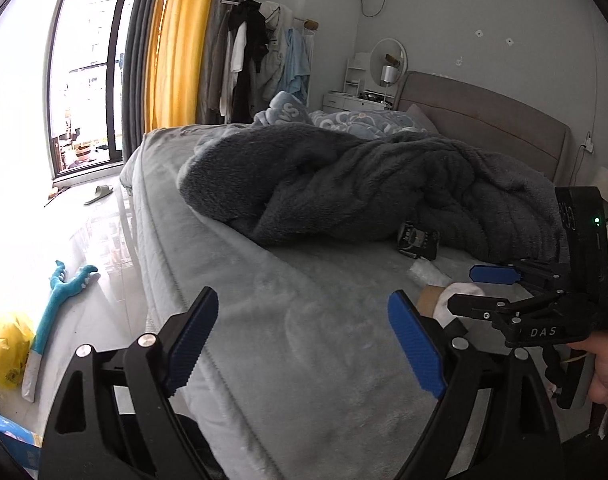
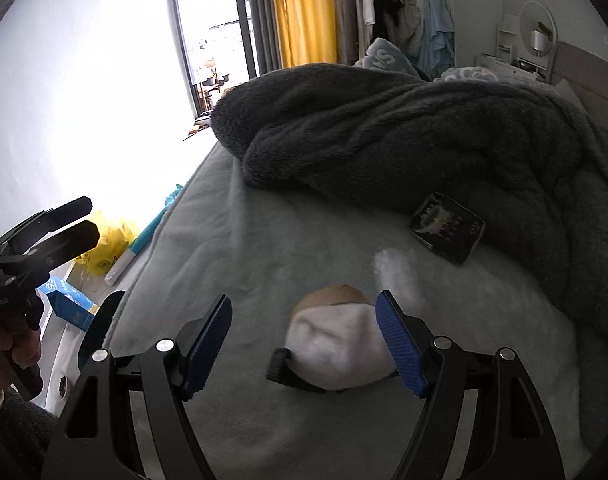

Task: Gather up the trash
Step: 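Close the right gripper on the second white sock while the left tool approaches the black plastic piece, then lower the left gripper onto the black curved plastic piece and close it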

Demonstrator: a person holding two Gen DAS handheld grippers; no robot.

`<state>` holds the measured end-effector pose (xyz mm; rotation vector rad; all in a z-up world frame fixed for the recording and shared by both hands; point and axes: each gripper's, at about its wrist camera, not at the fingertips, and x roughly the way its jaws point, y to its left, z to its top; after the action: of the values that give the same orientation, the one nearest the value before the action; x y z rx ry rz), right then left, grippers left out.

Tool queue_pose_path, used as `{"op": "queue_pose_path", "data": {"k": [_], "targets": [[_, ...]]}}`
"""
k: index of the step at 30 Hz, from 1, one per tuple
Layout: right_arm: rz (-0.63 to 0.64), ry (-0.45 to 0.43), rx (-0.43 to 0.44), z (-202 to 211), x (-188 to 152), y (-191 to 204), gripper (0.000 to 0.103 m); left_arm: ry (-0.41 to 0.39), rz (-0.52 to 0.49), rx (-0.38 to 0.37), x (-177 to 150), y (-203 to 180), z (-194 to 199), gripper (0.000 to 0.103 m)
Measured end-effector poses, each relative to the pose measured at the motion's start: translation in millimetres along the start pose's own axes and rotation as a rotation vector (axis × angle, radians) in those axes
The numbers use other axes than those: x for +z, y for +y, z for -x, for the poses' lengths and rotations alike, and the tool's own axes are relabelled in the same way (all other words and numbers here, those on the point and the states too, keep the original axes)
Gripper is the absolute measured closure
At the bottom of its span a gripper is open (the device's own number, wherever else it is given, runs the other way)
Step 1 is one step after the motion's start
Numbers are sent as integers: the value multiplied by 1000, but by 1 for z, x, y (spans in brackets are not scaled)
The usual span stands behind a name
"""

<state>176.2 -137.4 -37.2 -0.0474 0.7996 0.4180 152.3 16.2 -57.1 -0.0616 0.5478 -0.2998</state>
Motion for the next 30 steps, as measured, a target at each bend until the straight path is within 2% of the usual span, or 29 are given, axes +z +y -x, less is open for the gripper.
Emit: {"op": "queue_pose_path", "data": {"k": [4, 12, 17, 23, 30], "targets": [[-22, 11, 5, -1, -4, -14, 32, 9, -12, -38, 0, -14, -6, 14], [-4, 58, -11, -7, -14, -24, 57, 34, -56, -116, -4, -43, -17, 14], [-32, 55, 30, -7, -16, -33, 75, 67, -76, -188, -9, -60, -27, 14], [-62, 7, 57, 9, -15, -43, 76, 108, -122, -222, -18, -82, -39, 14], [-98, -73, 85, 32, -13, -56, 76, 166, -139, -212, -27, -96, -59, 14]]}}
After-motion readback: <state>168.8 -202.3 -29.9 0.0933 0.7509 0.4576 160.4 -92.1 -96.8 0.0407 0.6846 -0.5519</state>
